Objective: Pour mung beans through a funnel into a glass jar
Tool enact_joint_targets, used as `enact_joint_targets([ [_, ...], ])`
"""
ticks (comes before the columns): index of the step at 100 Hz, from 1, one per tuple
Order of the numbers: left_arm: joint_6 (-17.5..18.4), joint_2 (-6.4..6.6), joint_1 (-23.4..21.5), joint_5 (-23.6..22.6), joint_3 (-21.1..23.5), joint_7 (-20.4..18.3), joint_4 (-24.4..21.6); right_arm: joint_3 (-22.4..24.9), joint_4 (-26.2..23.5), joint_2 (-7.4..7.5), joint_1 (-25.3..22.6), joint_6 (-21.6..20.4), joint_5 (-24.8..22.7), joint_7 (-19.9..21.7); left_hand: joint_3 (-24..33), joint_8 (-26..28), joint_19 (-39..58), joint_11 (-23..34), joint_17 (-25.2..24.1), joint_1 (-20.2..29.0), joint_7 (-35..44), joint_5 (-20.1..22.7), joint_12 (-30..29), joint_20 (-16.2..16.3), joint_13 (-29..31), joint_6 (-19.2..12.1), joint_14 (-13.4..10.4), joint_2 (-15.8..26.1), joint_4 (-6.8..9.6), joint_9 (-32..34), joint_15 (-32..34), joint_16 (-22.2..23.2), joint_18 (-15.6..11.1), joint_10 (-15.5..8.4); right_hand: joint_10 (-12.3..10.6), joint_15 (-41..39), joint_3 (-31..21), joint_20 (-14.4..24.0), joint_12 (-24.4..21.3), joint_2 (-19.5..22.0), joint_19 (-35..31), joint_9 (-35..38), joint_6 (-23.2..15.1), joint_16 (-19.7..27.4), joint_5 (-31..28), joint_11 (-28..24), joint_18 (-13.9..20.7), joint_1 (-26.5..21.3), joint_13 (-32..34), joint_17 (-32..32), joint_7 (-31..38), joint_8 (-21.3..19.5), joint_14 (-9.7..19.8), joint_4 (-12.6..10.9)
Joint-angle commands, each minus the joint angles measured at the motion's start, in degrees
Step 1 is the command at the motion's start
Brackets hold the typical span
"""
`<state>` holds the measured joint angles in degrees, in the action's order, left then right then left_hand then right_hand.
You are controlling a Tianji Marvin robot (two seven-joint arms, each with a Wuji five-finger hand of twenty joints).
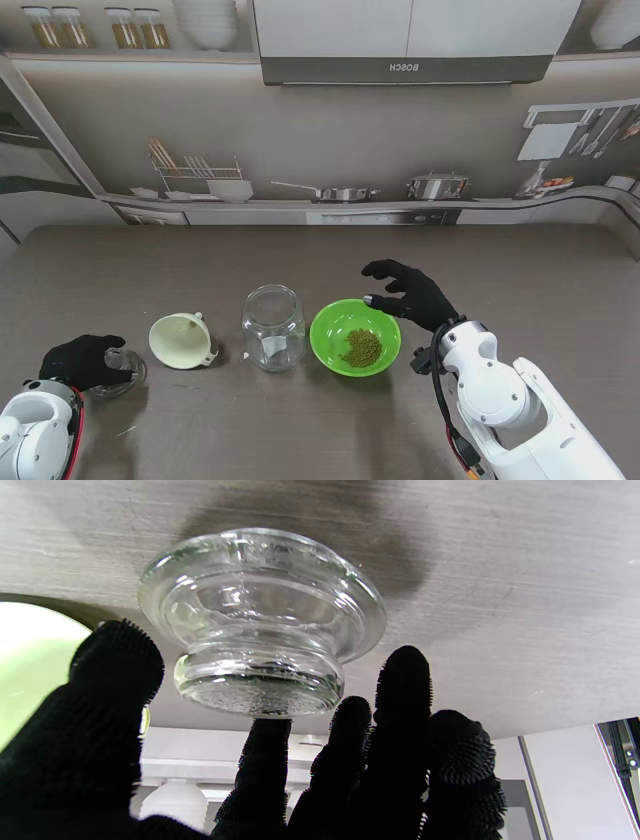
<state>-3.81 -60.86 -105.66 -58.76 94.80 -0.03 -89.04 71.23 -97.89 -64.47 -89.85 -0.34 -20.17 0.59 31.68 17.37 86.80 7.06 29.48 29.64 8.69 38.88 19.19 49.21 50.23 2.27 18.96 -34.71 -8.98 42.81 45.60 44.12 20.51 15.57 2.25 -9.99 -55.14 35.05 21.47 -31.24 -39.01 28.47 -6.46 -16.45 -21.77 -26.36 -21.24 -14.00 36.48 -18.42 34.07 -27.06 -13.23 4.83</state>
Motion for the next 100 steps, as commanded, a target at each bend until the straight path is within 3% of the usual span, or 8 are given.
enact_joint_targets([
  [1,0.15,0.07,-0.37,-0.57,0.4,-0.75,-0.9,-0.13,-0.05,-0.17,-0.2,0.08,0.06,0.85,-2.39,-1.53,-1.86,-0.92,-1.67,-2.17,-1.43,-1.68,-1.73,0.65,-0.97,0.35,2.09,2.2,1.54,-2.14,-5.12,-3.42,2.59,1.15,0.12,0.48,-0.06,1.15,-0.54,0.76,0.75,-1.51,-0.35,-0.44,-0.61,-0.12,0.52,1.87,0.3,0.63,0.19,0.6,0.17,-1.01],
  [11,0.64,0.0,-0.54,-0.98,0.9,-0.1,-1.56,-0.15,-0.03,-0.18,-0.17,0.12,0.04,0.83,-6.01,-2.74,-8.95,-1.1,-5.53,-2.18,-1.87,-2.69,-2.55,-2.5,-3.9,0.42,2.8,3.24,1.81,-3.32,-12.65,-7.45,3.89,0.25,0.13,0.48,-0.06,1.15,-0.53,0.76,0.78,-1.51,-0.31,-0.44,-0.58,-0.13,0.5,1.88,0.31,0.65,0.18,0.6,0.23,-1.01],
  [20,1.68,-0.06,-0.65,-0.75,1.49,-0.06,-2.59,-0.18,-0.01,-0.17,-0.14,0.15,0.04,0.86,-6.4,-3.1,-21.26,-1.48,-12.07,-1.96,-1.97,-3.09,-2.89,-7.46,-10.75,0.28,3.3,3.1,1.85,-5.04,-21.97,-12.38,4.45,-1.74,0.16,0.52,-0.05,1.15,-0.54,0.76,0.8,-1.53,-0.33,-0.44,-0.59,-0.12,0.47,1.89,0.22,0.68,0.18,0.6,0.24,-1.01],
  [26,2.93,-0.02,-0.67,-0.74,1.99,-0.44,-3.39,-0.2,0.01,-0.17,-0.12,0.16,0.03,0.88,-6.1,-3.35,-28.66,-1.69,-15.54,-1.93,-2.29,-3.8,-3.01,-10.25,-14.79,0.67,3.28,2.95,1.81,-6.14,-26.81,-15.65,3.8,-2.87,0.16,0.53,-0.04,1.15,-0.53,0.75,0.82,-1.46,-0.27,-0.43,-0.68,-0.14,0.5,1.88,0.21,0.72,0.22,0.59,0.34,-1.01],
  [42,7.13,0.35,-0.14,1.1,3.12,-4.59,-5.29,-0.24,0.04,-0.17,-0.09,0.11,0.03,0.85,-2.72,-4.36,-45.27,-2.69,-21.33,-1.35,-3.61,-6.18,-4.2,-15.66,-23.1,2.09,0.49,1.3,1.45,-9.56,-34.7,-21.65,0.79,-5.05,0.2,0.51,-0.05,1.2,-0.55,0.76,0.78,-1.55,-0.24,-0.44,-0.57,-0.1,0.51,1.89,0.22,0.68,0.19,0.59,0.41,-1.01],
  [72,10.18,0.94,3.45,1.57,1.15,-7.11,-4.31,-0.1,0.04,-0.19,-0.12,0.17,0.04,0.81,2.35,-9.69,-57.54,-3.44,-21.86,-1.9,-7.65,-12.11,-6.21,-19.64,-27.35,8.77,-1.44,-0.21,0.52,-12.54,-37.94,-25.56,-3.04,-5.08,0.16,0.46,-0.05,1.24,-0.54,0.79,0.79,-1.52,-0.24,-0.44,-0.6,-0.13,0.57,1.89,0.28,0.71,0.25,0.58,0.45,-1.02],
  [100,10.62,1.15,7.78,1.94,-2.59,-6.35,-0.9,0.09,0.03,-0.2,-0.18,0.2,0.01,0.74,3.63,-10.81,-63.82,-3.41,-22.54,-1.84,-7.22,-13.58,-6.88,-23.55,-30.49,8.82,-2.93,-0.59,0.36,-13.7,-39.03,-27.87,-5.82,-4.95,0.31,0.46,-0.07,1.26,-0.53,0.82,0.8,-1.4,-0.2,-0.44,-0.68,-0.16,0.57,1.88,0.3,0.7,0.29,0.59,0.55,-1.02],
])
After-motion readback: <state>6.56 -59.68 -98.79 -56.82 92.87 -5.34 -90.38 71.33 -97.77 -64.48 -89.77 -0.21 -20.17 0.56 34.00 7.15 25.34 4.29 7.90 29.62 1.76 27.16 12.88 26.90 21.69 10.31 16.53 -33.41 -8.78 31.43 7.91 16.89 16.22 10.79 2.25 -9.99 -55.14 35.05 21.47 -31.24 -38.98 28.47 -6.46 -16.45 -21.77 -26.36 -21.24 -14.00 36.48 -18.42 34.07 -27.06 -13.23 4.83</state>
